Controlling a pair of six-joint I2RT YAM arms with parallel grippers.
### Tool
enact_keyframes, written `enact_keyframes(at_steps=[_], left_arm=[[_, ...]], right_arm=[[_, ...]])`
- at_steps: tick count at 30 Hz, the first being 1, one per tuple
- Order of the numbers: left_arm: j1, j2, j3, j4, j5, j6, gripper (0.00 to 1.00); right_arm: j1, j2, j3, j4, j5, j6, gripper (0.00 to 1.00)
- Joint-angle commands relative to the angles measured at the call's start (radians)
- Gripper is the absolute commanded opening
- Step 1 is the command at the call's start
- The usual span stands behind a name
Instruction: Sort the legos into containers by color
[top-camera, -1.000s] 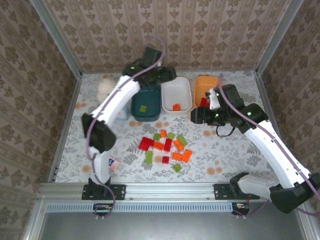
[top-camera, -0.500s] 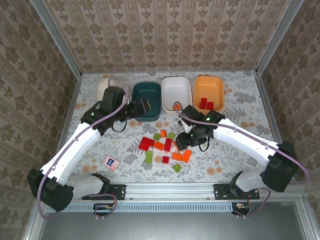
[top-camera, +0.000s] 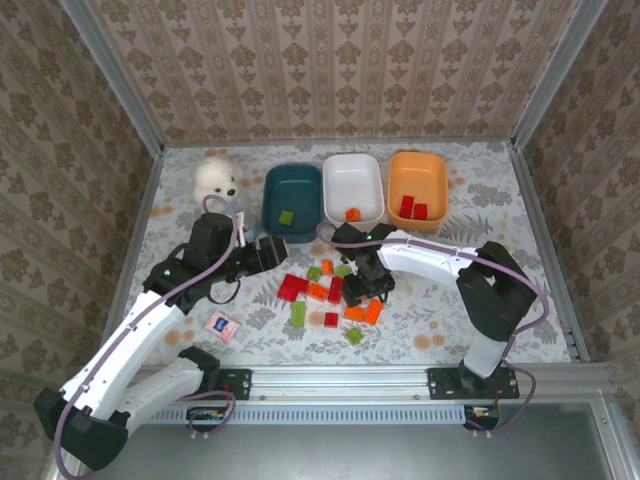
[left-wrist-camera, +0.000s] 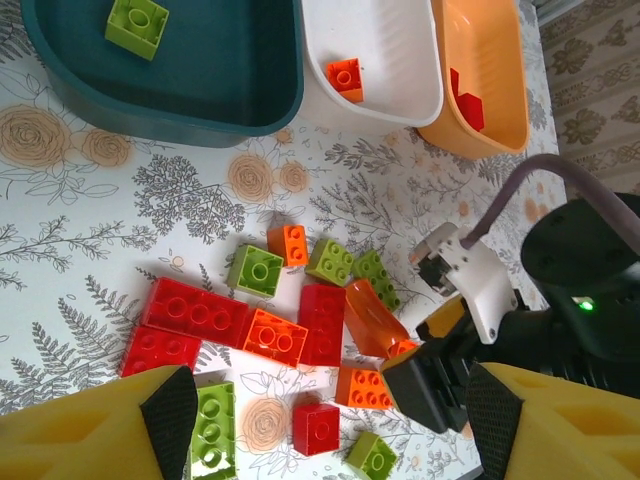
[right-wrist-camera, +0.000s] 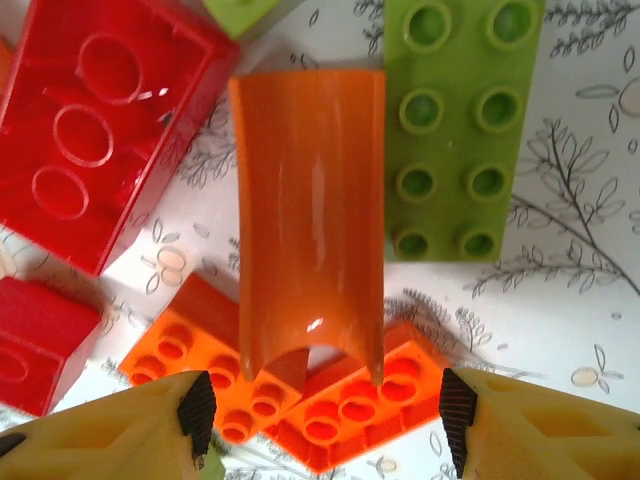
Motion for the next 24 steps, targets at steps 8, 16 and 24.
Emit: enact_keyframes(at_steps=[8,16,24], left_arm=[[-0.01,-0.003,-0.004,-0.011,-0.002,-0.011,0.74],[-0.01,0.011,-0.003,0.005,0.003,-0.011,0.74],[-0.011,0.024,0.006,0.008,0.007,-0.003,0.73]], right_arm=[[-0.004,0.096,0.069,0.022,0.017,-0.035,0.56],[-0.003,0.108,0.071,0.011,0.025,-0.025,0.35],[-0.004,-0.04,0.076,-0.071,0.036,0.003,0.26]])
